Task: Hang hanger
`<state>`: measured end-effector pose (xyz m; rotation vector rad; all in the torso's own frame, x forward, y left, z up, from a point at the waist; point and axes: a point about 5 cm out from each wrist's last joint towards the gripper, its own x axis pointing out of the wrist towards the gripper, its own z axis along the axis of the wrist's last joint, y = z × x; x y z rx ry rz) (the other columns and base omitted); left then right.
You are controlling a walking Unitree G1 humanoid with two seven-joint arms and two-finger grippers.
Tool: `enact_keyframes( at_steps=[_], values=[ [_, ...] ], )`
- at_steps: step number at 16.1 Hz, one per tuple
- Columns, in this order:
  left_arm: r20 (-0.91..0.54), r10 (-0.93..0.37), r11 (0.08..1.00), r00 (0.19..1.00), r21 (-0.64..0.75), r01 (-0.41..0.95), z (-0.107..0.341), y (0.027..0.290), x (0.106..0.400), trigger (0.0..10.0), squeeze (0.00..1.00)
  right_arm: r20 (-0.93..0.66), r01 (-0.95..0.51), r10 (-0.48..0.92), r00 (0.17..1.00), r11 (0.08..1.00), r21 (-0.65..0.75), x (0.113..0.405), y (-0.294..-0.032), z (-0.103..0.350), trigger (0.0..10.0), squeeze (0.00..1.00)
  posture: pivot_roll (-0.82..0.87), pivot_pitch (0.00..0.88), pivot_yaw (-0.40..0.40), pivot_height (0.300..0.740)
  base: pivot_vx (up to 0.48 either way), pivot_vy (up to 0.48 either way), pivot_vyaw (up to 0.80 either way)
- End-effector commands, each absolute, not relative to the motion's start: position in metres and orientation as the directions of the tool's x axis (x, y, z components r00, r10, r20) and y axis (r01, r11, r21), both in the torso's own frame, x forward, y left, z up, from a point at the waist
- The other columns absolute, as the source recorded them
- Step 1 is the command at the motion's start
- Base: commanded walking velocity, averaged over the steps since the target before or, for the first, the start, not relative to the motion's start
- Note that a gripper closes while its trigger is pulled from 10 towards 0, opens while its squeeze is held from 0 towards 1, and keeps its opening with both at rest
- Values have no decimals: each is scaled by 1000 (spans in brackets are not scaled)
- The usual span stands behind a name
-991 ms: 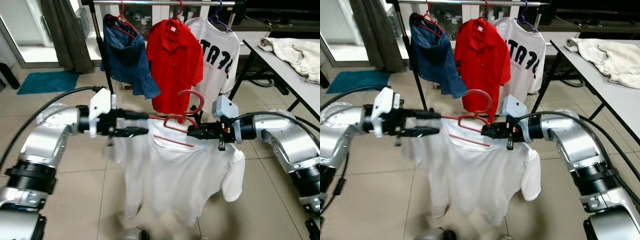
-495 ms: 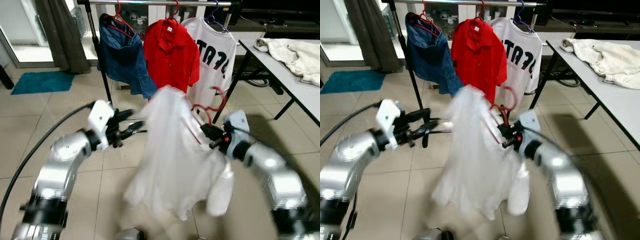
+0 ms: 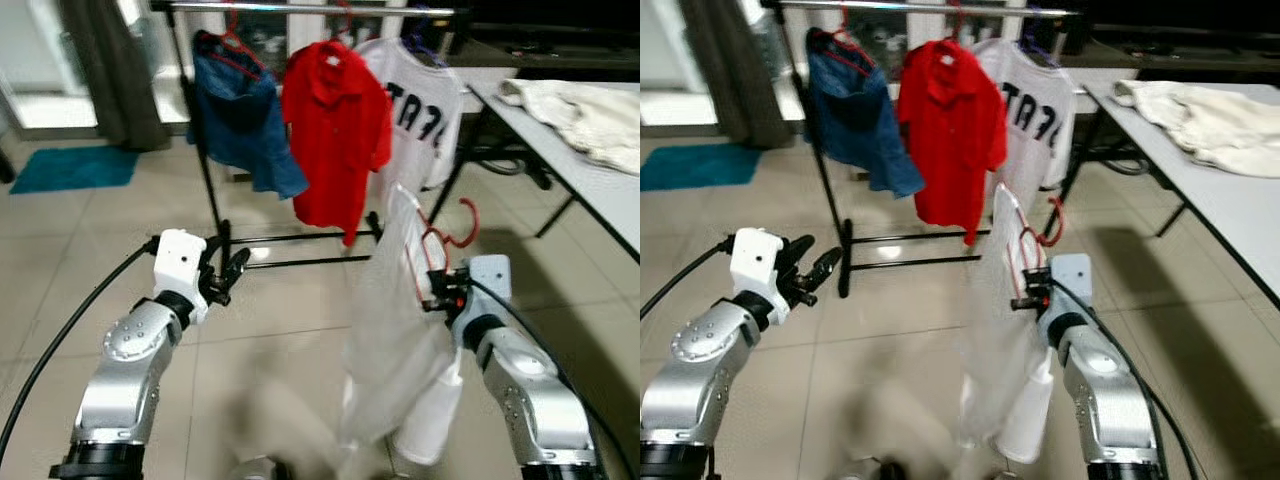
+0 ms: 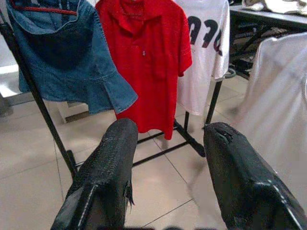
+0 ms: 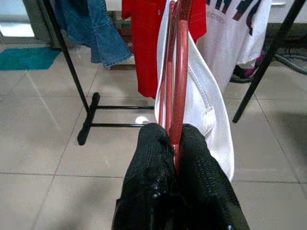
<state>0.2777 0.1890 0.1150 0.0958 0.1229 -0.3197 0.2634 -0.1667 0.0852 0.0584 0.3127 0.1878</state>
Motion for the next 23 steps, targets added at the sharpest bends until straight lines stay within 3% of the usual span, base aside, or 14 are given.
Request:
enact_keyframes(
  at_steps=[1,5,8,9,11,12,18,23],
  values=[
    [-129,-298,948,946,77,309,116,185,277,10000,0,-221,-177,192,956,980,88,265,-166,101,10000,0,-40,0,-4,740,0,0,0],
    [-126,-284,953,951,75,294,118,175,277,10000,0,-133,-36,52,990,993,116,272,-169,107,10000,0,-41,0,-6,740,0,0,0],
    [-120,-279,956,953,59,287,119,169,280,10000,0,-123,-80,101,987,983,168,271,-162,108,10000,0,-53,0,1,740,0,0,0],
    [-120,-272,960,955,39,279,118,169,282,10000,0,-139,3,4,990,999,53,273,-167,105,10000,0,-58,0,4,740,0,0,0],
    [-128,-263,962,956,35,270,117,169,284,10000,0,-212,-38,71,975,987,156,271,-166,97,10000,0,-69,0,7,740,0,0,0],
    [-128,-271,960,954,36,277,117,168,285,10000,0,-208,-23,44,977,994,103,272,-170,98,10000,0,-69,0,6,740,244,0,0],
    [-130,-270,959,954,51,278,118,166,288,10000,0,-231,-62,86,969,992,109,272,-168,98,10000,0,-71,0,3,740,257,0,0],
    [-126,-282,956,951,51,290,119,163,291,10000,0,-220,-69,91,971,992,106,275,-166,102,10000,0,-76,0,5,740,261,0,-436]
  ],
)
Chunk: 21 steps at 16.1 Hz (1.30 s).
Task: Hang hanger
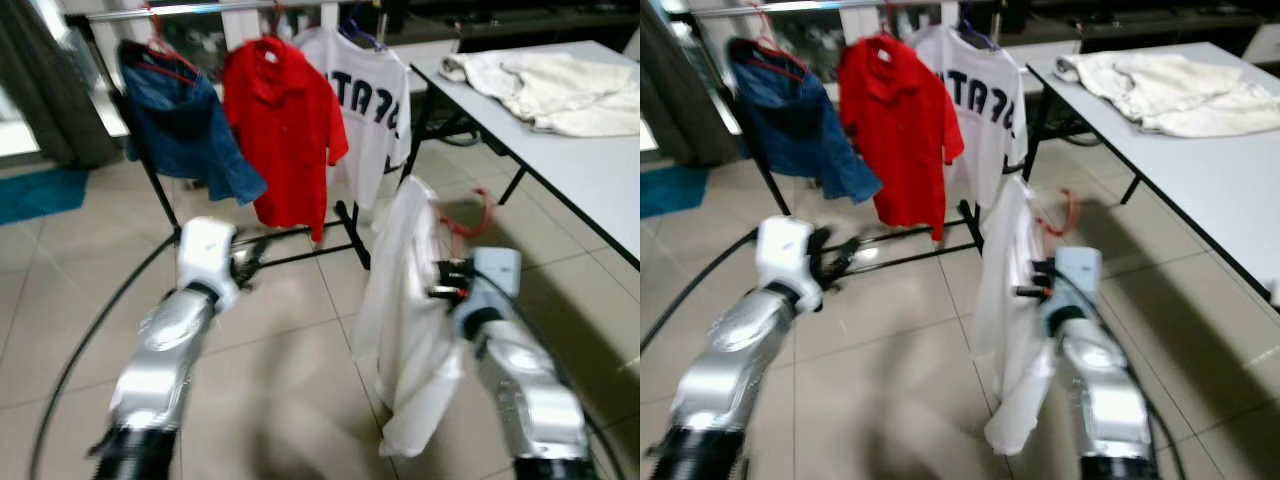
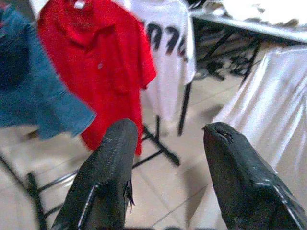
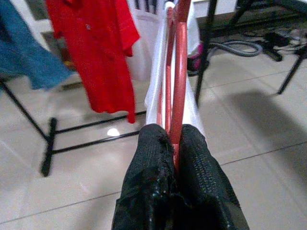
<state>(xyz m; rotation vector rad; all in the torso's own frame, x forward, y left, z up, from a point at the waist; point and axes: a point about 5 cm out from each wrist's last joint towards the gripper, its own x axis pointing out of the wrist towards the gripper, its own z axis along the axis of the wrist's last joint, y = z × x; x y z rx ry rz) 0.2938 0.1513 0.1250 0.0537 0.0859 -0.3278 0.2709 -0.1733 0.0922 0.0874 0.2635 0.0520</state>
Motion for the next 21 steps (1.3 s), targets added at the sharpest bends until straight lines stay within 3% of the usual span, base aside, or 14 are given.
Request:
enact_keyframes(
  at_steps=[1,21],
  values=[
    [-123,-282,956,951,46,290,119,162,292,10000,0,-217,-61,84,973,992,109,275,-167,102,10000,0,-79,0,5,740,255,0,0],
    [-124,-247,965,961,58,256,122,173,295,10000,0,-217,-37,66,974,990,135,287,-164,103,10000,0,-69,0,11,740,278,0,0]
  ],
)
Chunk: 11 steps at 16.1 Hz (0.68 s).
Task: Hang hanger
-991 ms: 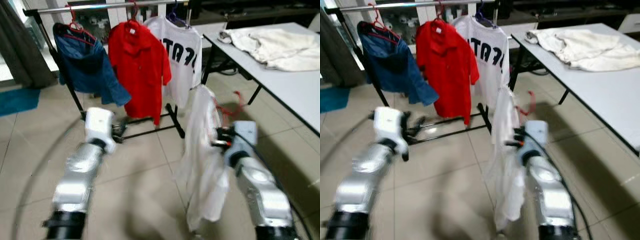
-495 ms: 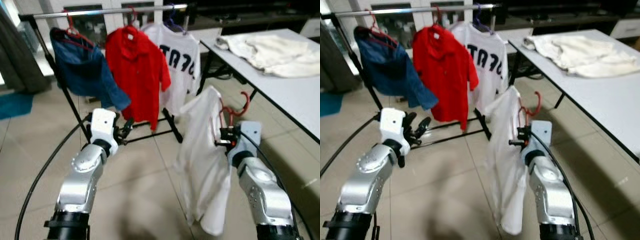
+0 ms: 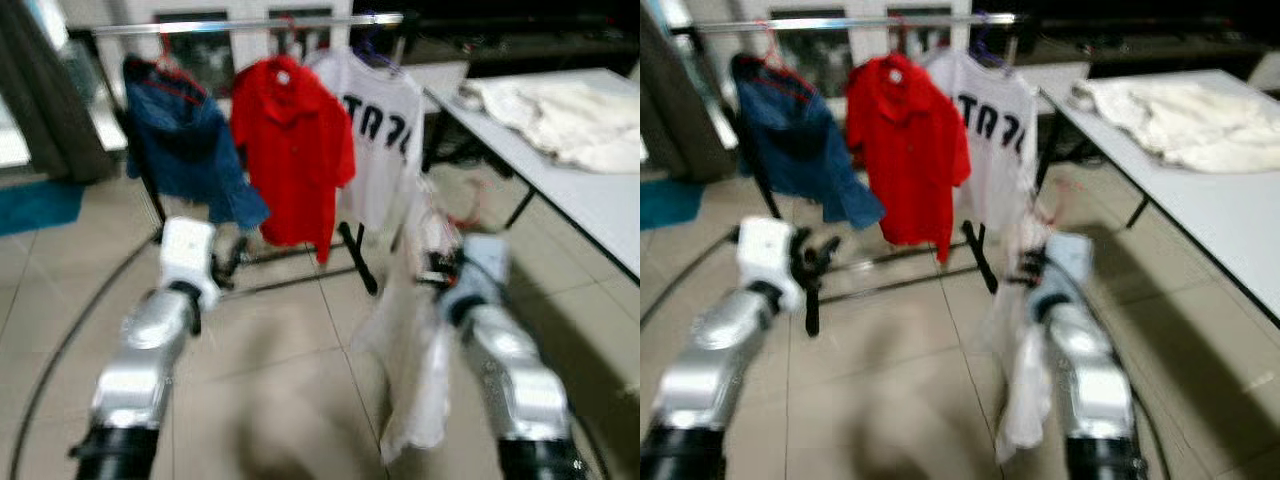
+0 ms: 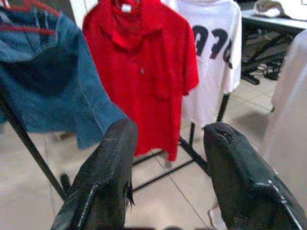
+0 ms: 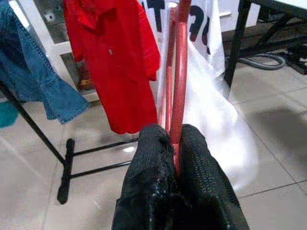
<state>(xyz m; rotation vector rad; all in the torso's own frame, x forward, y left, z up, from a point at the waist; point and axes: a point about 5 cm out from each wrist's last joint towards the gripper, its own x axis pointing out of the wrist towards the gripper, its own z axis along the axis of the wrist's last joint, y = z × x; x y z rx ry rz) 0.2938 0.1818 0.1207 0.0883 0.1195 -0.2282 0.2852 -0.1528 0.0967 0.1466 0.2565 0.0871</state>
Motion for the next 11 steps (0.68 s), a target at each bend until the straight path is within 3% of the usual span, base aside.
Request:
enact_keyframes(
  at_steps=[1,11],
  values=[
    [-126,-251,964,960,61,260,121,173,296,10000,0,-219,-32,61,974,990,136,287,-164,101,10000,0,-70,0,15,740,300,0,0],
    [-135,-251,964,959,54,260,119,176,298,10000,0,-223,-42,72,972,989,139,288,-162,100,10000,0,-77,0,27,740,299,0,-80]
  ],
)
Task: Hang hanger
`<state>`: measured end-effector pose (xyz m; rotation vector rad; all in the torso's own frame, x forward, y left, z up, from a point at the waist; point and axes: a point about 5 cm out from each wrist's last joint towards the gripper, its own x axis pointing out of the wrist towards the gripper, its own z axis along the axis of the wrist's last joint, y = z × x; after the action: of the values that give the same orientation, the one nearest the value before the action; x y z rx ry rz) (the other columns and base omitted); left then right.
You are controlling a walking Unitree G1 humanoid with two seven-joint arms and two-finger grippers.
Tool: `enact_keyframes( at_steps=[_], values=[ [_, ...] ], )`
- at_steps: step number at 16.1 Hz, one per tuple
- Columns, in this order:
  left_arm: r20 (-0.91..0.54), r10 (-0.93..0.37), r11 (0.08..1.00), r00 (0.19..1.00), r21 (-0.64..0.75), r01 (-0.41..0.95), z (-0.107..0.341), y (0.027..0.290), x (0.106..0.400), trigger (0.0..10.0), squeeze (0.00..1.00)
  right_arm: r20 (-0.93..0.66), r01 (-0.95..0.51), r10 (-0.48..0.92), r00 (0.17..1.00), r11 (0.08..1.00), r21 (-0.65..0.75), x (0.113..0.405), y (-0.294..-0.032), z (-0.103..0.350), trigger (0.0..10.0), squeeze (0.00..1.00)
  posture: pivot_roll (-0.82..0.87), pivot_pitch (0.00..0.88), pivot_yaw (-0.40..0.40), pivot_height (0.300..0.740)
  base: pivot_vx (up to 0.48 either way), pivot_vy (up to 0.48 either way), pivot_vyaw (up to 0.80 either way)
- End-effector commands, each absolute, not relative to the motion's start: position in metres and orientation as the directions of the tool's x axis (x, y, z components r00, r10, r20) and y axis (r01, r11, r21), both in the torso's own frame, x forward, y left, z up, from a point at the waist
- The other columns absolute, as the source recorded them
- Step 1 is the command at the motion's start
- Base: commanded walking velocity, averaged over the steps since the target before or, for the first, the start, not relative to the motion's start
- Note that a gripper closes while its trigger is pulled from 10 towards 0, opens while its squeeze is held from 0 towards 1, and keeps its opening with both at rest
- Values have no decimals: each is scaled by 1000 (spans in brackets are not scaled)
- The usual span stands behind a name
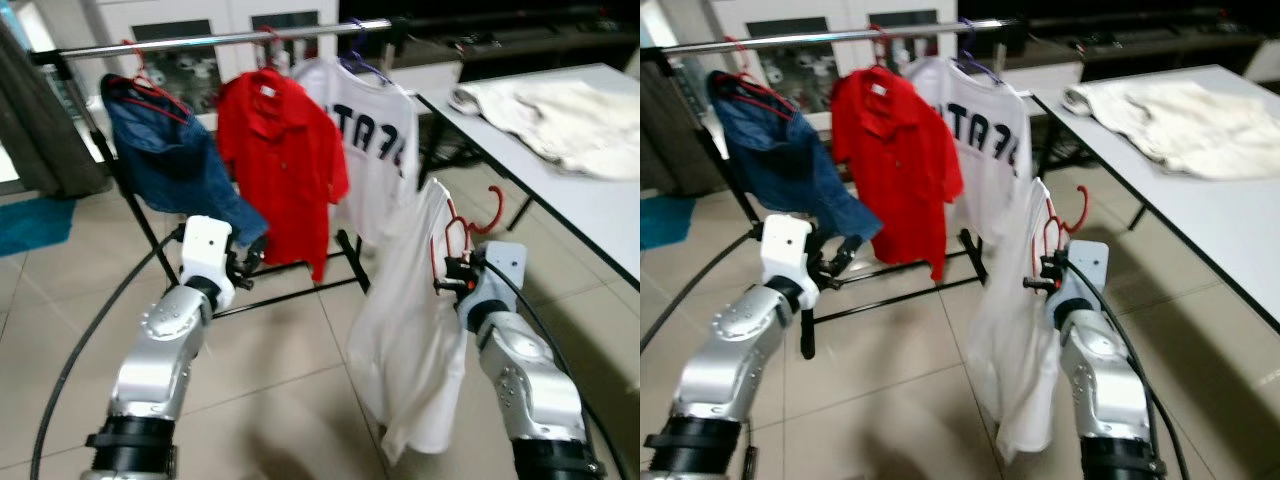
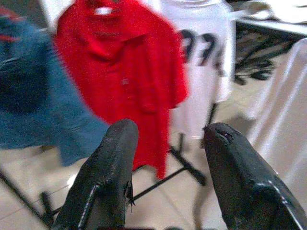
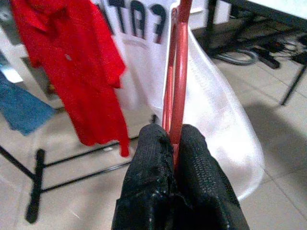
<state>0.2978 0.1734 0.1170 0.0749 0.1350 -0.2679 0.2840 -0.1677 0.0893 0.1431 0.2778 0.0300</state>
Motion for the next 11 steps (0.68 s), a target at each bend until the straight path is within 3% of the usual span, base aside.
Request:
enact_keyframes(
  at_steps=[1,8,11],
  values=[
    [-136,-256,963,957,52,265,118,174,298,10000,0,-216,-50,77,973,990,128,288,-161,101,10000,0,-78,0,29,740,304,0,0],
    [-143,-254,962,957,66,265,117,175,294,10000,0,-225,-157,164,960,986,52,290,-156,105,10000,0,-55,0,2,740,302,0,0],
    [-139,-259,960,956,69,270,119,174,295,10000,0,-232,-206,198,952,979,-8,289,-152,107,10000,0,-57,0,7,740,303,0,800]
  ],
)
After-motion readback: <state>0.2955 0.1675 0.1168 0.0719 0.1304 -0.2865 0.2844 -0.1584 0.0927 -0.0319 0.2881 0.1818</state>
